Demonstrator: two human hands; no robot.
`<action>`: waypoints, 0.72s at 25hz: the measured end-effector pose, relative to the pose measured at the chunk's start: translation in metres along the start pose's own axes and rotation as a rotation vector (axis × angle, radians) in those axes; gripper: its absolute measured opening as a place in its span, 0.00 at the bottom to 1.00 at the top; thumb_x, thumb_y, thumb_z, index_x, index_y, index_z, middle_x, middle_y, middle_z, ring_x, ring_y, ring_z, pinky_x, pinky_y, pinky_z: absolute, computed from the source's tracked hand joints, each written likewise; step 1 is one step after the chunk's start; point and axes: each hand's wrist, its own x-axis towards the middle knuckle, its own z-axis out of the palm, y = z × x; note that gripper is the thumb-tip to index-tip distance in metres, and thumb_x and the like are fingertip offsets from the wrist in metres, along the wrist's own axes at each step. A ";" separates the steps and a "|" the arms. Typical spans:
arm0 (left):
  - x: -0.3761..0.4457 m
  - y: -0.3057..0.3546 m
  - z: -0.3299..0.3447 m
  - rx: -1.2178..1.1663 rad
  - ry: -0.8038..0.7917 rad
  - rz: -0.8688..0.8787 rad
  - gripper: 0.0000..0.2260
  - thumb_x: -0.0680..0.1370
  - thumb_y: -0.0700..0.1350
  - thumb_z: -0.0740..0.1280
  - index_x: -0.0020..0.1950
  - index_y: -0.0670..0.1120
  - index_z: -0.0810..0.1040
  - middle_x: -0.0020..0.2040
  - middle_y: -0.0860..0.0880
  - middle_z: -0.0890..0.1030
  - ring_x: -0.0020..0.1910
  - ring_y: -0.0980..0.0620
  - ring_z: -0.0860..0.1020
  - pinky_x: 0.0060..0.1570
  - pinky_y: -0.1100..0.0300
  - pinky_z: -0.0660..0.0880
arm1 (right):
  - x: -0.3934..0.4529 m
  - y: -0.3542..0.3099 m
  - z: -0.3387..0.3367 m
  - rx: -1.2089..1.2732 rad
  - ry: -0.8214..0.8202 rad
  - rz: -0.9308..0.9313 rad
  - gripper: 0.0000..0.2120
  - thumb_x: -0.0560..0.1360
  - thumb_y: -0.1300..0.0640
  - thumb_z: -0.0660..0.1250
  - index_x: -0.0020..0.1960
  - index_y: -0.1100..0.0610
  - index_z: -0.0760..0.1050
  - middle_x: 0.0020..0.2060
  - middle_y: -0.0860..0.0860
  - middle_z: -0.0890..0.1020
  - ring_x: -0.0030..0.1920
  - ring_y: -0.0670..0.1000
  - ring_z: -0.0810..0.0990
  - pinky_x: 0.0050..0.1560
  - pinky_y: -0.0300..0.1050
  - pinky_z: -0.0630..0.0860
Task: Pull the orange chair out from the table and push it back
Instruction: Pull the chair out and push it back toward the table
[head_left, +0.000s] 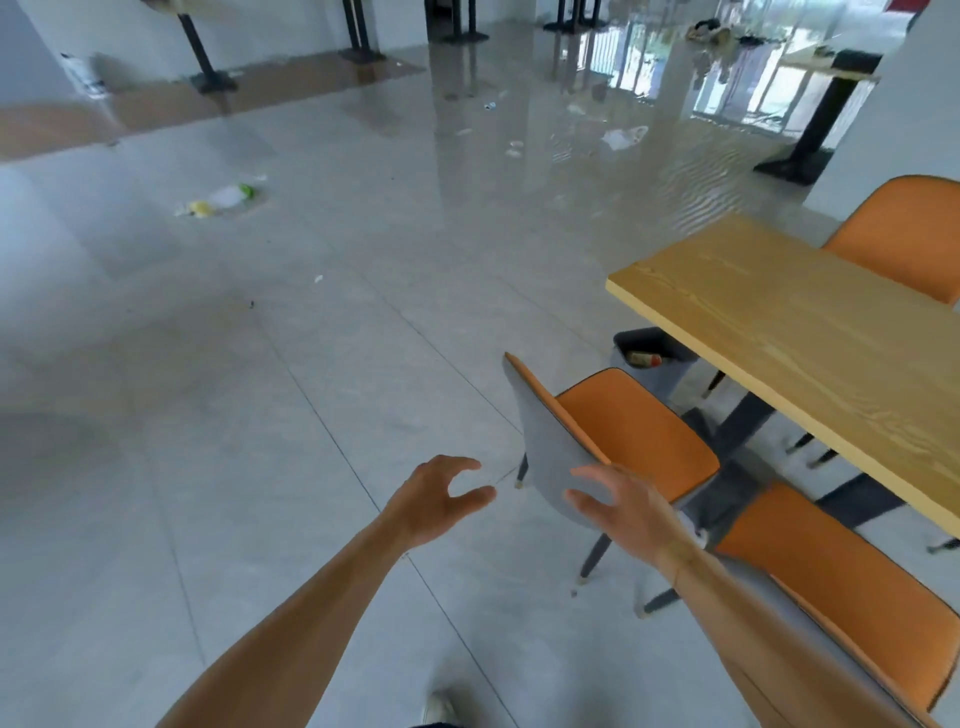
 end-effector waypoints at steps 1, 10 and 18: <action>0.002 -0.011 -0.014 -0.009 0.011 -0.005 0.27 0.73 0.69 0.64 0.69 0.59 0.71 0.70 0.57 0.72 0.69 0.56 0.68 0.66 0.56 0.66 | 0.011 -0.014 0.005 0.003 0.005 -0.014 0.25 0.77 0.37 0.61 0.69 0.48 0.71 0.67 0.45 0.74 0.67 0.46 0.72 0.65 0.44 0.71; 0.071 -0.039 -0.075 -0.004 -0.031 0.053 0.28 0.72 0.69 0.64 0.69 0.61 0.70 0.70 0.60 0.70 0.69 0.58 0.67 0.65 0.56 0.66 | 0.081 -0.043 0.016 0.035 0.116 0.016 0.23 0.76 0.38 0.62 0.68 0.47 0.71 0.64 0.43 0.75 0.65 0.45 0.72 0.64 0.44 0.71; 0.182 0.021 -0.065 0.117 -0.207 0.181 0.28 0.75 0.65 0.65 0.72 0.55 0.68 0.73 0.55 0.68 0.71 0.54 0.65 0.69 0.47 0.68 | 0.109 0.012 0.001 0.122 0.207 0.194 0.19 0.77 0.37 0.61 0.64 0.43 0.71 0.60 0.41 0.77 0.55 0.43 0.77 0.48 0.37 0.76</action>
